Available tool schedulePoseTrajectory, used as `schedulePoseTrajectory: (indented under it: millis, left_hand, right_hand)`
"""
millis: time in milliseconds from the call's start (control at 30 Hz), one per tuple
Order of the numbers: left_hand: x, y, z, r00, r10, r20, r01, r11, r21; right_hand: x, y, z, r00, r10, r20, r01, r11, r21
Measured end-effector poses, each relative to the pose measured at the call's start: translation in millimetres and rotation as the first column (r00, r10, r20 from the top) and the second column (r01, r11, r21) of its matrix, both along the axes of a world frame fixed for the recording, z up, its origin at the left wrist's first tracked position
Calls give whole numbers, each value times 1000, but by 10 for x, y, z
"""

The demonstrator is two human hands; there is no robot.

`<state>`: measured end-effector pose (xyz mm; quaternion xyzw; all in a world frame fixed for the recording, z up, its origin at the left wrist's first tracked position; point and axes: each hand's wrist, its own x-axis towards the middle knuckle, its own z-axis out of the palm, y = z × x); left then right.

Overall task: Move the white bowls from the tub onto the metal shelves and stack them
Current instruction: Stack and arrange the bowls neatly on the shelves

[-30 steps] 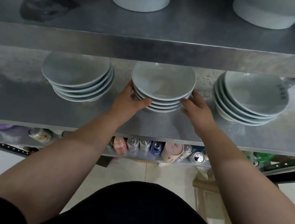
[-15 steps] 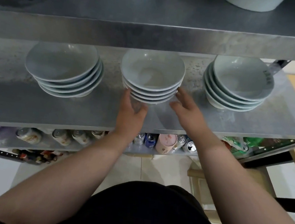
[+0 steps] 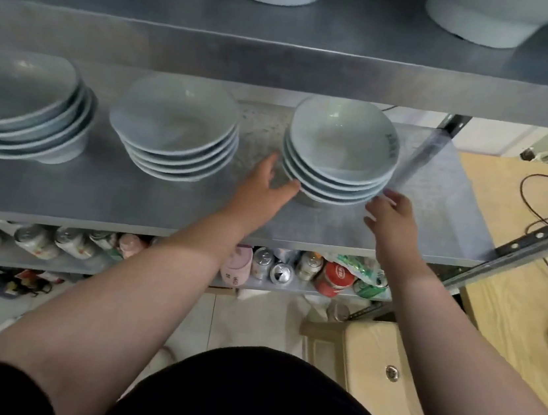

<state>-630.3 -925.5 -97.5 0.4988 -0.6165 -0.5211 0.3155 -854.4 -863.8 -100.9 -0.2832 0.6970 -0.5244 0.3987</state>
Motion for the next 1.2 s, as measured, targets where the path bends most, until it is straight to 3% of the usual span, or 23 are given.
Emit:
schedulePoseTrajectory:
  millis: [100, 233, 400, 700, 1000, 1200]
  left_hand:
    - [-200, -70, 63, 999, 32, 19, -32, 999, 3]
    - [-368, 67, 114, 985, 164, 61, -160, 985, -69]
    - [-427, 257, 44, 968, 215, 131, -204, 974, -95]
    - [-346, 143, 65, 931, 365, -29, -361, 928, 93]
    - [-369, -41, -42, 960, 277, 40, -280, 956, 88]
    - [-419, -44, 368, 960, 184, 213, -185, 983, -15]
  right_hand:
    - [-208, -188, 81, 986, 128, 105, -126, 992, -23]
    - [-299, -206, 50, 977, 207, 46, -207, 978, -8]
    - [-296, -156, 51, 964, 261, 47, -260, 965, -33]
    - [-385, -149, 42, 952, 300, 57, -299, 954, -23]
    - [-399, -288, 138, 942, 335, 1, -335, 942, -31]
    - [-398, -236, 216, 919, 339, -200, -349, 937, -17]
